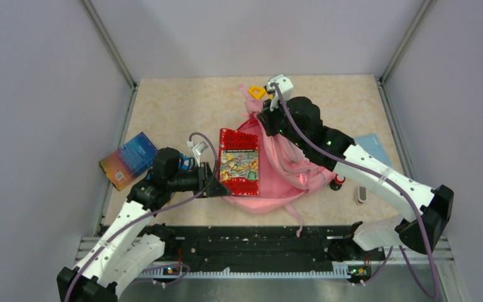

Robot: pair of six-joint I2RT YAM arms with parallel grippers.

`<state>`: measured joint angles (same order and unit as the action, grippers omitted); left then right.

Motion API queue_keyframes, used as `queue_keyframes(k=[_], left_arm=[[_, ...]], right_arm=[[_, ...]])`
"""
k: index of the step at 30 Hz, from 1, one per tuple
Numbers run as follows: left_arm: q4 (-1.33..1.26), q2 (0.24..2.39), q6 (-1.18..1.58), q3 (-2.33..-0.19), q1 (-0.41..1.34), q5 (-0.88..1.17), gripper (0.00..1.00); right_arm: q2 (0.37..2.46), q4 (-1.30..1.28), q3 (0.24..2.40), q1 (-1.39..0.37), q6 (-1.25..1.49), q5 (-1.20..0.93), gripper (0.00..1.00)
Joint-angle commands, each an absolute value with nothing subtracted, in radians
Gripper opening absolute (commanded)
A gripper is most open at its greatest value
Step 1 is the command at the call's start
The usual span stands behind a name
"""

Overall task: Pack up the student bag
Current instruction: Place the book in the student bag.

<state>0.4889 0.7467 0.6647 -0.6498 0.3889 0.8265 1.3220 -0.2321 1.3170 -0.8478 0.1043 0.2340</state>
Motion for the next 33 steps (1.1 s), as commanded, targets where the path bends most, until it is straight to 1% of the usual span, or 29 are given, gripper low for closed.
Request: queue_keyframes(k=[1,3,7,10,14,20,25,33], left_arm=[[0.126,0.751,0.786,-0.598,0.421,0.882,0.0],[0.077,0.768,0.815,-0.592,0.435,0.827,0.0],[-0.184,0.845,0.943,-0.55,0.469,0.798,0.0],[-0.247,0.937,0.959,-0.57,0.526,0.753,0.0],[-0.312,1.083,0.972,-0.625,0.59,0.751,0.0],[-0.363,1.21,0.969,-0.681,0.615,0.707,0.0],[-0.551,1.353,1.076,-0.7,0.635,0.693,0.0],[-0.801,1.576,1.214,-0.83,0.724,0.658,0.0]], right_arm=[[1.295,-0.171,1.402,-0.828,0.116,0.253,0.0],[1.299,-0.176,1.408,-0.828,0.122,0.248,0.0],[1.298,-0.168,1.407,-0.827,0.138,0.243,0.0],[1.304,-0.166,1.412,-0.827,0.153,0.232,0.0],[1.304,-0.168,1.418,-0.828,0.163,0.223,0.0],[1.294,-0.168,1.428,-0.829,0.169,0.21,0.0],[1.295,-0.163,1.421,-0.829,0.176,0.209,0.0],[1.293,-0.166,1.413,-0.828,0.174,0.226,0.0]])
